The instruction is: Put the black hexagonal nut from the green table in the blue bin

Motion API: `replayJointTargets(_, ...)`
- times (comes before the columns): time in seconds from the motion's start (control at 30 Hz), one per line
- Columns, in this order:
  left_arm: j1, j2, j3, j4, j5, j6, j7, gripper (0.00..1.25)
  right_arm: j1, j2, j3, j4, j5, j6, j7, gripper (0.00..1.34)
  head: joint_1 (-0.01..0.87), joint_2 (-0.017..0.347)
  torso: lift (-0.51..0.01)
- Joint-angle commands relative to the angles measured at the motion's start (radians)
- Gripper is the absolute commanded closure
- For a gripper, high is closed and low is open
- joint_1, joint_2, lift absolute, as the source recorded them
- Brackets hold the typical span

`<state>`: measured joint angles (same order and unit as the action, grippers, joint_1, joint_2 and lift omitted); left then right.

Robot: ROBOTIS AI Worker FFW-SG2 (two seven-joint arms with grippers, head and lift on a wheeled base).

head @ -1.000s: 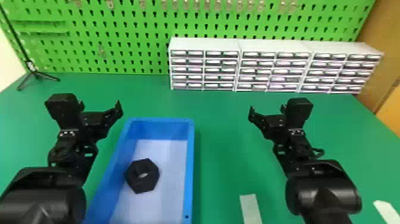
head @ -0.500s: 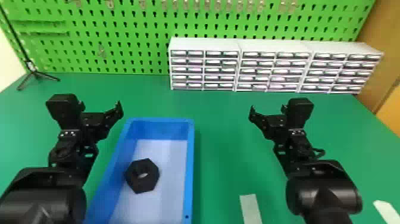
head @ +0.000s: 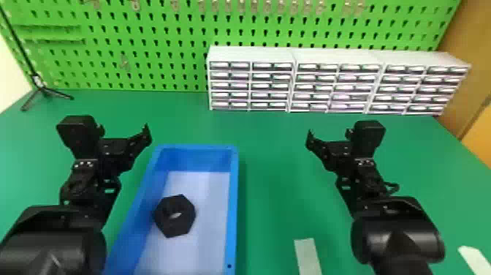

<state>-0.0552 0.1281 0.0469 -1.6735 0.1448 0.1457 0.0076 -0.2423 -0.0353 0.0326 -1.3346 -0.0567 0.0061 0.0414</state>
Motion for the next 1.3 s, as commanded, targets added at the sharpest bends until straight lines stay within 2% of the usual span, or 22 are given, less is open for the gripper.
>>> replayJointTargets(0.0,0.000,-0.001,-0.001,0.000,-0.001,0.000,0.000,0.18,0.000,0.000,0.000,0.000,0.000,0.000,0.000,0.18,0.683,0.028,-0.096)
replayJointTargets(0.43,-0.003,-0.001,-0.001,0.000,-0.034,-0.002,0.002,0.18,0.002,-0.002,0.001,0.000,0.000,0.000,0.000,0.18,0.683,0.028,-0.096)
replayJointTargets(0.7,0.005,-0.002,-0.012,-0.003,-0.044,-0.029,0.058,0.18,0.003,-0.002,0.001,0.000,0.000,0.000,0.000,0.18,0.683,0.028,-0.096)
replayJointTargets(1.27,0.006,-0.002,-0.012,-0.003,-0.039,-0.029,0.061,0.18,0.003,-0.005,0.003,0.000,0.000,0.000,0.000,0.18,0.683,0.028,-0.096)
